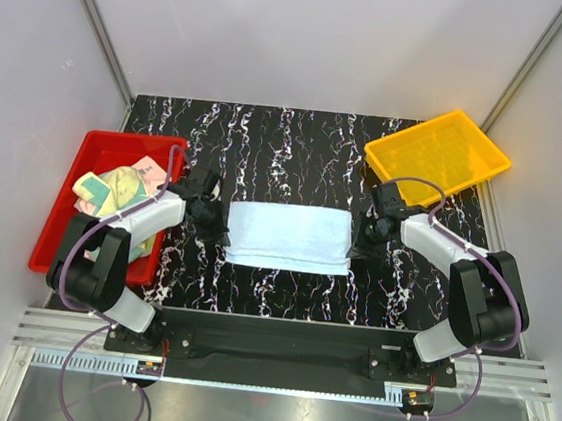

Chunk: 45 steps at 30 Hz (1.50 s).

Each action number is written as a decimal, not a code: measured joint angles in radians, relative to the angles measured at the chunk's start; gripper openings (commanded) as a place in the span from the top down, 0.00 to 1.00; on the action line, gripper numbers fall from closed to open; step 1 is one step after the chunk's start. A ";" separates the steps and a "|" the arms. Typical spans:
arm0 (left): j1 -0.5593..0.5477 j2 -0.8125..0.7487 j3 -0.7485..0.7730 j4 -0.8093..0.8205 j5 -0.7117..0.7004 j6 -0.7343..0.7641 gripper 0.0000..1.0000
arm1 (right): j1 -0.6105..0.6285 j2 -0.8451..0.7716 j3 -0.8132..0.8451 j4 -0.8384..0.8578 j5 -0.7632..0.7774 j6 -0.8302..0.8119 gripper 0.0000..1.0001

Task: Fold and stack the towels
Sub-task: Fold the towel

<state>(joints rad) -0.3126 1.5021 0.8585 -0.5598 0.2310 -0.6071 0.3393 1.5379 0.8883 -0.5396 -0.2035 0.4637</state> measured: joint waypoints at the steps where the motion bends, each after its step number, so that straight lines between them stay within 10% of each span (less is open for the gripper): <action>1: 0.000 0.000 0.007 -0.009 0.000 0.000 1.00 | 0.000 0.000 0.006 -0.008 0.000 -0.001 1.00; 35: -0.078 -0.180 0.054 -0.143 -0.051 -0.048 1.00 | 0.000 -0.221 0.011 -0.104 -0.024 0.049 1.00; 45: -0.084 -0.299 -0.199 -0.117 -0.033 -0.081 1.00 | 0.000 -0.376 -0.304 -0.048 -0.069 0.151 1.00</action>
<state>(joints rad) -0.3962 1.2026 0.6598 -0.6769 0.1982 -0.6880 0.3389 1.1622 0.5838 -0.5877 -0.2722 0.6147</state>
